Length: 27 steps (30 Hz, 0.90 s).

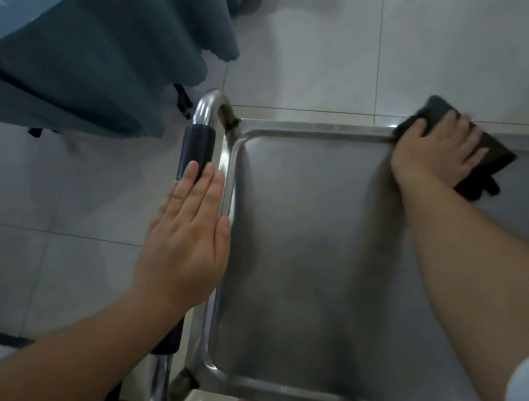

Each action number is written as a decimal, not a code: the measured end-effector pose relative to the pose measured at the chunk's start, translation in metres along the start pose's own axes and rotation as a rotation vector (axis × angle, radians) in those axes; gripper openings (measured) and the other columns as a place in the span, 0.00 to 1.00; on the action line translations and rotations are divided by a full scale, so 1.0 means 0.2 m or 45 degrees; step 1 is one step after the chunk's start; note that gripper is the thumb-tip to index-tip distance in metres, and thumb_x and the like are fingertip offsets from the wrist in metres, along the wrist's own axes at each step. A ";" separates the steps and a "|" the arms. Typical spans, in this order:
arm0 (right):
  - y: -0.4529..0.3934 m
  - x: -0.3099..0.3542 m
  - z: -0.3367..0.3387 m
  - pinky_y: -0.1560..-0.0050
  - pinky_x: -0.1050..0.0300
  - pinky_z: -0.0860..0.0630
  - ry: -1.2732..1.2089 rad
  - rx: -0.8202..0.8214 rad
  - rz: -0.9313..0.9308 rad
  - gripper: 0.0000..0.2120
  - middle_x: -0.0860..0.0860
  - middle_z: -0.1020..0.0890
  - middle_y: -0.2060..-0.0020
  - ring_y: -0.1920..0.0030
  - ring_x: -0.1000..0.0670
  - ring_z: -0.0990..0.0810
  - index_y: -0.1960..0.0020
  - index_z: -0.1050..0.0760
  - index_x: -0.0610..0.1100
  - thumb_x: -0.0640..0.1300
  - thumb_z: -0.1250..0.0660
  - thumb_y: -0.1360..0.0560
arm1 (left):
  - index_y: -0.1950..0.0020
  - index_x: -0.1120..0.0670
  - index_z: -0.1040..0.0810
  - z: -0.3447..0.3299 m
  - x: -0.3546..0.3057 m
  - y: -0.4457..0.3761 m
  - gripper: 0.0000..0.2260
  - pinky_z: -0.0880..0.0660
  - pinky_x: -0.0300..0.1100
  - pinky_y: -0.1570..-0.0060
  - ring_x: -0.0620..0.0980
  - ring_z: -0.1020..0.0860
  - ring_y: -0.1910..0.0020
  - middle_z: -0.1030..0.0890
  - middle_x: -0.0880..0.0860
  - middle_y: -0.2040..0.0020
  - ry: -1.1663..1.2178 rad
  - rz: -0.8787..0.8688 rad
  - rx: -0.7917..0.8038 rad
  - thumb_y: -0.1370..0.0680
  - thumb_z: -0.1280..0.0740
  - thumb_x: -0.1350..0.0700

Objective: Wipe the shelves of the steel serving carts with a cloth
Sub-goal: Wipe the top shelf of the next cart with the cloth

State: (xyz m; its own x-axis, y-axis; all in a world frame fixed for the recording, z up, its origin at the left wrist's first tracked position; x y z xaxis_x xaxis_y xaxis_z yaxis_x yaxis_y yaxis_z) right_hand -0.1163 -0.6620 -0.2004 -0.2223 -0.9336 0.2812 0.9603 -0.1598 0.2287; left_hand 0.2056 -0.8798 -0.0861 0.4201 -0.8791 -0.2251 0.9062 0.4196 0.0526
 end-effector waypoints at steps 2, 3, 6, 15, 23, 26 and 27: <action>0.18 0.22 -0.13 0.19 0.39 0.60 0.023 0.064 0.199 0.33 0.50 0.44 0.16 0.16 0.45 0.52 0.16 0.45 0.47 0.60 0.52 0.17 | 0.15 0.56 0.42 0.00 0.00 0.00 0.27 0.58 0.44 0.17 0.45 0.54 0.15 0.44 0.52 0.14 0.006 0.001 -0.006 0.13 0.52 0.48; 0.30 0.34 -0.20 0.19 0.40 0.61 0.046 0.108 0.324 0.33 0.50 0.44 0.16 0.16 0.45 0.52 0.16 0.45 0.47 0.60 0.52 0.17 | 0.15 0.56 0.42 0.00 0.00 0.00 0.27 0.57 0.45 0.17 0.46 0.54 0.15 0.43 0.52 0.15 0.008 0.002 -0.011 0.13 0.52 0.47; 0.70 0.65 -0.37 0.19 0.42 0.61 0.100 0.252 0.736 0.34 0.50 0.47 0.16 0.16 0.46 0.54 0.15 0.49 0.48 0.61 0.52 0.17 | 0.15 0.56 0.41 0.01 0.00 0.00 0.27 0.56 0.45 0.17 0.46 0.53 0.15 0.42 0.52 0.15 -0.003 0.005 -0.020 0.14 0.51 0.48; 1.47 0.55 -0.45 0.18 0.40 0.58 0.234 0.575 1.383 0.40 0.47 0.55 0.16 0.16 0.45 0.61 0.16 0.62 0.43 0.54 0.43 0.17 | 0.16 0.58 0.41 0.01 -0.01 0.00 0.27 0.60 0.41 0.18 0.50 0.51 0.15 0.42 0.54 0.15 -0.067 -0.004 -0.039 0.14 0.48 0.51; 1.96 -0.02 -0.45 0.18 0.42 0.62 0.156 0.770 1.592 0.30 0.53 0.47 0.16 0.16 0.49 0.58 0.16 0.48 0.52 0.61 0.51 0.15 | 0.15 0.54 0.42 0.03 -0.05 0.01 0.26 0.57 0.45 0.18 0.48 0.51 0.15 0.41 0.52 0.15 -0.053 0.033 -0.033 0.12 0.51 0.48; 2.05 -0.29 -0.43 0.19 0.44 0.66 0.181 0.791 1.568 0.31 0.56 0.54 0.16 0.18 0.52 0.66 0.15 0.55 0.54 0.61 0.53 0.15 | 0.14 0.53 0.44 0.04 -0.06 0.01 0.26 0.57 0.48 0.18 0.50 0.53 0.14 0.43 0.53 0.14 -0.065 0.009 0.003 0.12 0.50 0.48; 2.05 -0.37 -0.41 0.19 0.44 0.66 0.174 0.776 1.531 0.31 0.57 0.54 0.16 0.18 0.53 0.66 0.15 0.54 0.55 0.61 0.53 0.15 | 0.14 0.52 0.45 0.04 -0.07 0.01 0.26 0.58 0.49 0.18 0.51 0.54 0.14 0.44 0.52 0.14 -0.070 -0.002 0.012 0.12 0.50 0.47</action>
State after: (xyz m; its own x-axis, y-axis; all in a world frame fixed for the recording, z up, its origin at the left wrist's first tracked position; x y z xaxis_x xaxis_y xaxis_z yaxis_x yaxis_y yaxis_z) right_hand 0.3075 -0.6851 -0.2046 0.7473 -0.4236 0.5119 0.3122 0.9039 0.2923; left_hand 0.2030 -0.8685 -0.0753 0.4205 -0.8909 -0.1717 0.9072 0.4163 0.0614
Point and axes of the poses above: each hand's wrist, its own y-axis away from the middle knuckle, its own z-axis out of the back of the hand, x = y × z, the point moved 5 cm from there along -y, towards the middle knuckle
